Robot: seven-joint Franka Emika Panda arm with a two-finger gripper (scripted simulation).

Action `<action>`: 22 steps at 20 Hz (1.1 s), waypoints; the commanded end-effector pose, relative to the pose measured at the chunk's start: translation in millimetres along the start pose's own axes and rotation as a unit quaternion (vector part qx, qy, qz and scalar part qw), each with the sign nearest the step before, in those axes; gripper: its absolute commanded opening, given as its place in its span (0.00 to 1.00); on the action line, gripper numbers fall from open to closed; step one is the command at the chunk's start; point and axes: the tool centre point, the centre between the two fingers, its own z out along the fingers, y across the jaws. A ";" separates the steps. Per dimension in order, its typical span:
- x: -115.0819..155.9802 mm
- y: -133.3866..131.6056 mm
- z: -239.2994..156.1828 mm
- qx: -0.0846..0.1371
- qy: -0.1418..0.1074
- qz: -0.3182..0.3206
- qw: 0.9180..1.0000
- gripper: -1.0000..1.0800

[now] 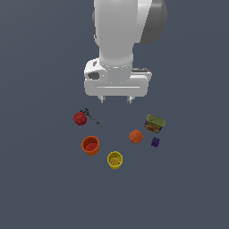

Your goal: Pick up a designated object from a clutter of objects.

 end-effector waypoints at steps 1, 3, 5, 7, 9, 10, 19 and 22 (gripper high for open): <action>0.0 0.0 0.0 0.000 0.000 0.000 1.000 0.96; 1.2 -0.4 -1.7 0.000 0.003 -0.001 1.000 0.96; 4.6 -1.5 -7.0 -0.001 0.011 -0.002 1.000 0.96; 9.7 -3.3 -15.5 -0.002 0.024 -0.006 1.000 0.96; 13.2 -4.4 -22.3 -0.003 0.034 -0.009 0.999 0.96; 14.1 -4.6 -24.4 -0.003 0.036 -0.010 0.999 0.96; 15.7 -7.4 -17.8 -0.003 0.036 0.002 0.999 0.96; 17.5 -10.6 -10.7 -0.002 0.035 0.015 0.999 0.96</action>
